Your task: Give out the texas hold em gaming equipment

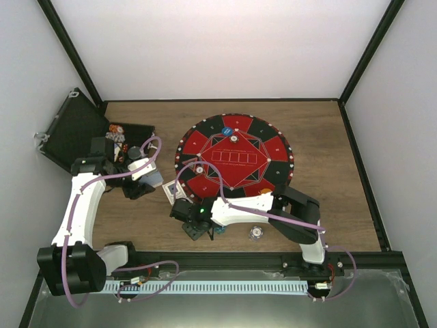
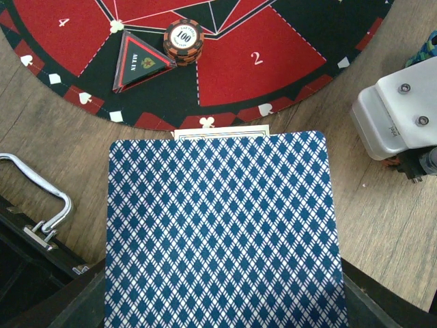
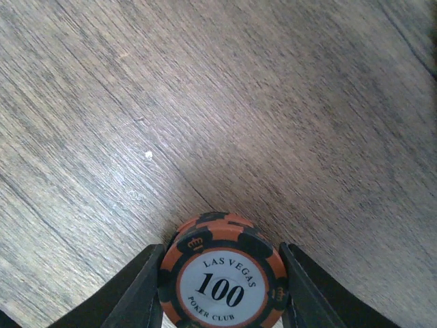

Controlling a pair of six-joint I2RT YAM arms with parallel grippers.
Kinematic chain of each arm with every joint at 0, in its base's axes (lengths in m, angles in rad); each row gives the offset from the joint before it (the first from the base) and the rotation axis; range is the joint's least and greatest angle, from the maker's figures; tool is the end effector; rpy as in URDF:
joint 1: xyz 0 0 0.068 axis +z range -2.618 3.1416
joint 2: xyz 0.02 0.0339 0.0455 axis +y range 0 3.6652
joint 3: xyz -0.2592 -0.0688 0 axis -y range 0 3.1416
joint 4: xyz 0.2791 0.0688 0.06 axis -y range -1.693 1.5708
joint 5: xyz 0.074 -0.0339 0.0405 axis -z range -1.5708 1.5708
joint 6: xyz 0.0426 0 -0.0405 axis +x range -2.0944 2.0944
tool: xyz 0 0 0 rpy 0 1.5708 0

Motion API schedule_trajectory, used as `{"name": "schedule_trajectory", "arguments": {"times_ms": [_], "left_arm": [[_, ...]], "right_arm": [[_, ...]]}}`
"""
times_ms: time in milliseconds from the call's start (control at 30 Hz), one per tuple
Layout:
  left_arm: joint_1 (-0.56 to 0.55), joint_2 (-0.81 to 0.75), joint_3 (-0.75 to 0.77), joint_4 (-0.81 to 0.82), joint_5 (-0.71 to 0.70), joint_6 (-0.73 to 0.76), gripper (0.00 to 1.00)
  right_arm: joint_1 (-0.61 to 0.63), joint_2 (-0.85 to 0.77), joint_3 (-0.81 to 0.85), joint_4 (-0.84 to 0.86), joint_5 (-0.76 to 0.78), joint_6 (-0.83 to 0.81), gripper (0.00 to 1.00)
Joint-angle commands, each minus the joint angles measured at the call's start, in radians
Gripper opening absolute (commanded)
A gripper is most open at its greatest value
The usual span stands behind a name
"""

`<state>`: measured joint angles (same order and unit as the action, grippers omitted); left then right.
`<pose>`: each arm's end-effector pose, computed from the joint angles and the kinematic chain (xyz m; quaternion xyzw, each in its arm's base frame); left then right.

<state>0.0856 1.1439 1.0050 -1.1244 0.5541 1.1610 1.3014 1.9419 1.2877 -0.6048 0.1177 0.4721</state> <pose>0.2318 -0.0026 0.2652 0.5228 0.7949 -0.1335 0.2774 0.1133 0.3916 0.1221 -0.3889 0.9063 0.0834 0.1430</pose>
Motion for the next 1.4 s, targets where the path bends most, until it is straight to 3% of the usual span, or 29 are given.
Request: {"name": "schedule_trajectory", "arguments": {"times_ms": [0,367,467,633,1000,1367], "left_arm": [[0.006,-0.01,0.013,-0.006,0.026,0.028,0.12],[0.005,-0.009,0.017,-0.007,0.024,0.028,0.12],[0.005,-0.011,0.017,-0.009,0.026,0.027,0.12],[0.006,-0.013,0.018,-0.012,0.027,0.029,0.12],[0.006,-0.014,0.021,-0.016,0.028,0.035,0.12],[0.006,-0.008,0.028,-0.017,0.033,0.035,0.12]], "right_arm": [[0.009,-0.03,0.051,-0.014,0.024,0.008,0.4],[0.009,-0.083,0.063,-0.034,0.03,0.013,0.36],[-0.004,-0.107,0.069,-0.074,0.076,0.022,0.31],[-0.103,-0.194,0.011,-0.117,0.104,0.03,0.29],[-0.424,-0.387,-0.279,-0.077,0.103,-0.02,0.29],[-0.522,-0.367,-0.374,0.02,0.088,-0.041,0.28]]}}
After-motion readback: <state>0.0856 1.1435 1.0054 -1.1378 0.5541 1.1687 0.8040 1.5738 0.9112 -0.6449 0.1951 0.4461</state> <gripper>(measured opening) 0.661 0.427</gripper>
